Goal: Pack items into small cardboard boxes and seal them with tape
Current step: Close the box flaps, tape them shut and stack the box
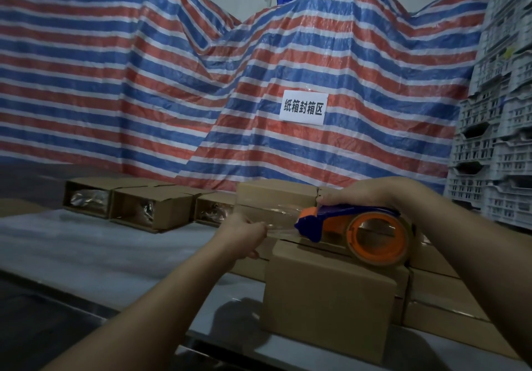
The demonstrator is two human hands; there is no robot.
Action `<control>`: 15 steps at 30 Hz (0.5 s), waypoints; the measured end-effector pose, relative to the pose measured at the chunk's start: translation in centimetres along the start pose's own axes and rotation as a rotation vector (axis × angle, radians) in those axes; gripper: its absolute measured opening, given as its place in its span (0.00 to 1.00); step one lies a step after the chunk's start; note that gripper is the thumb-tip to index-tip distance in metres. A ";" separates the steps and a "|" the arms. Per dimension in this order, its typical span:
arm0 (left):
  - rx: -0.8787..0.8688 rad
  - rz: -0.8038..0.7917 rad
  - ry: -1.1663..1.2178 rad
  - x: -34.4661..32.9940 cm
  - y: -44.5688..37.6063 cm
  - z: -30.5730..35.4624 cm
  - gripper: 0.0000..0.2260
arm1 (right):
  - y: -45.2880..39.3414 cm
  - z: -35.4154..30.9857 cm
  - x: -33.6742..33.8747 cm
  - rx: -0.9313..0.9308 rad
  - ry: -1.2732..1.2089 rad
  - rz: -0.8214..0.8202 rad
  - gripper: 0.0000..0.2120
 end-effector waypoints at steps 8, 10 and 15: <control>0.190 -0.048 0.457 -2.6 2.0 -2.5 0.04 | 0.1 -0.8 -0.4 -0.022 0.101 0.011 0.21; 0.224 -0.056 0.509 -3.4 2.7 -3.3 0.04 | 0.1 -0.9 -0.4 -0.024 0.131 0.027 0.21; 0.290 -0.098 0.437 -5.5 3.4 -4.9 0.08 | -0.1 -1.0 -0.5 0.013 0.123 0.016 0.20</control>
Point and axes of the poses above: each hand's wrist, its own y-axis away from the middle knuckle, its own x-axis out of the back of the hand, z = x × y, the point moved 10 cm from there along -y, towards the middle knuckle, and after that the axes turned 14 degrees about -x, right-handed, at the moved point
